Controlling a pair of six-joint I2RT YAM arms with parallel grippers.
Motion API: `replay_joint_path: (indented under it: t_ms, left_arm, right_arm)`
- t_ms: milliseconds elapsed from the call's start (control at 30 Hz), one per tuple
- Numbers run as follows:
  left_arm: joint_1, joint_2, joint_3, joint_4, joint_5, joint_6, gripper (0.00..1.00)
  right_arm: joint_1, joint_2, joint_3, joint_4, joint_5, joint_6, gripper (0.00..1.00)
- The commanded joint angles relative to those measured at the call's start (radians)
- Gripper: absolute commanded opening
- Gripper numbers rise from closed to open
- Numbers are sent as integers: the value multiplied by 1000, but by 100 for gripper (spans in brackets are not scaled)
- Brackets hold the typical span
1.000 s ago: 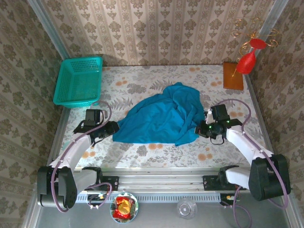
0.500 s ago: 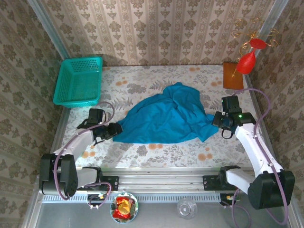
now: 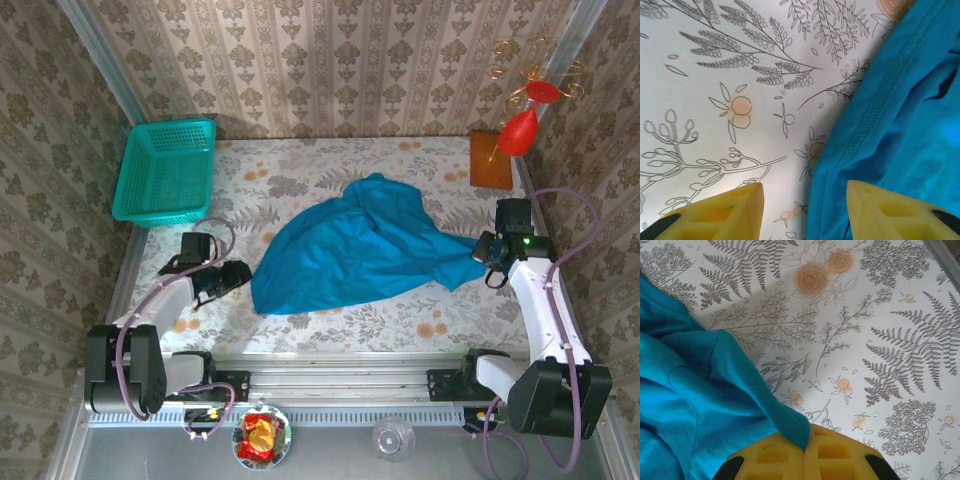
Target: Fold the inside-out t-shirt
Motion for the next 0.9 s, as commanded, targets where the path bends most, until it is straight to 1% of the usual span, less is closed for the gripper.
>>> replay_joint_path:
  t_ms: [0,33,100,200,267,367,500,600,700,733,800,867]
  left_arm:
    - [-1,40,-27,95,148,20,47]
    - [-7,56,-29,114,178,19,47]
    - [-28,91,-27,125,199,24,47]
    - [-48,154,-12,89,185,26,46]
    - [-67,156,-19,76,164,23,44]
    - [-120,80,-23,34,98,27,43]
    - [-161,-48,-16,-46,38,34,43]
    - [-191,-94,-15,-72,35,29,37]
    - [-220,-60,-3,-96,44,19,30]
    - [-234,-41,3,-105,43,23,29]
    - [-259,-6,5,-108,39,20,29]
    - [-279,32,10,-120,22,15,32]
  right_arm:
    - [-4,9,20,4,-40,-1,0]
    - [-4,7,16,6,-48,1,0]
    - [-4,4,7,13,-59,5,0]
    - [-5,3,4,13,-73,7,0]
    - [-5,2,4,11,-79,7,0]
    - [-5,-3,4,6,-81,6,0]
    - [-5,-4,8,1,-79,1,0]
    - [-5,-3,10,2,-73,-2,0]
    - [-5,2,13,2,-67,-6,0]
    - [-5,3,14,1,-63,-7,0]
    - [-6,5,17,1,-61,-8,0]
    - [-7,6,19,0,-61,-10,0]
